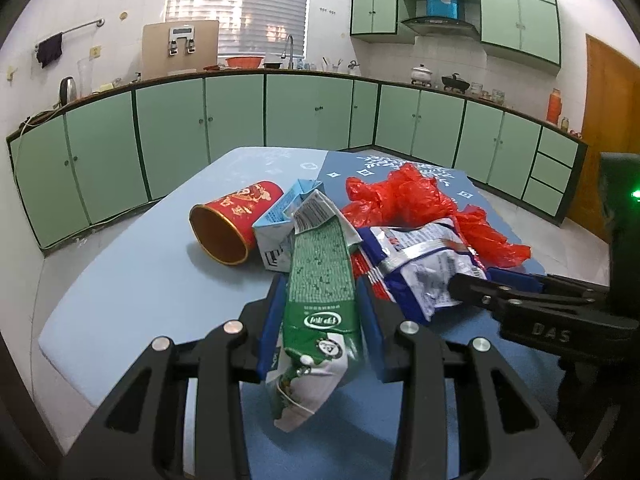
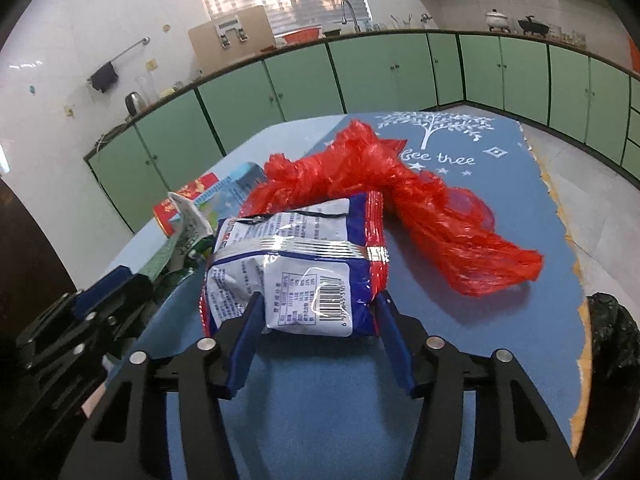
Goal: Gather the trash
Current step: 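Carry the snack bag and green carton over the bin and open both tools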
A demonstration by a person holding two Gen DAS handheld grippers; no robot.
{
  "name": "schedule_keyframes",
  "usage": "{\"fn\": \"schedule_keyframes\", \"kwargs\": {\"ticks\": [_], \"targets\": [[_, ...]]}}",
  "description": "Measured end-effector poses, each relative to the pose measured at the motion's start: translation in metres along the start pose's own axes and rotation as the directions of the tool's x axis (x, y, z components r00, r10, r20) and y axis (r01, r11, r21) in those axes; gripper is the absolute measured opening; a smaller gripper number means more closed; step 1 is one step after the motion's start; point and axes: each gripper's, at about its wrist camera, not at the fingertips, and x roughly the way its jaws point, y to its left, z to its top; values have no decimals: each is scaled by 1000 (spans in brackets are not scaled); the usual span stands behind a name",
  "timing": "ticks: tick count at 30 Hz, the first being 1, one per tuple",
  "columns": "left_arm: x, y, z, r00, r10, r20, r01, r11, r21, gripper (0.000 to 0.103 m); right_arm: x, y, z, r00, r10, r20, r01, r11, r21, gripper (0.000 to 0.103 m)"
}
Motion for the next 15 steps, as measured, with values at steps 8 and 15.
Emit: {"fn": "schedule_keyframes", "kwargs": {"ticks": [8, 15], "targets": [[-12, -9, 4, 999, -28, 23, 28, 1000, 5, 35, -47, -21, -20, 999, -48, -1, 48, 997, 62, 55], [-33, -31, 14, 993, -83, 81, 82, 997, 15, 35, -84, -38, -17, 993, -97, 63, 90, 992, 93, 54]]}}
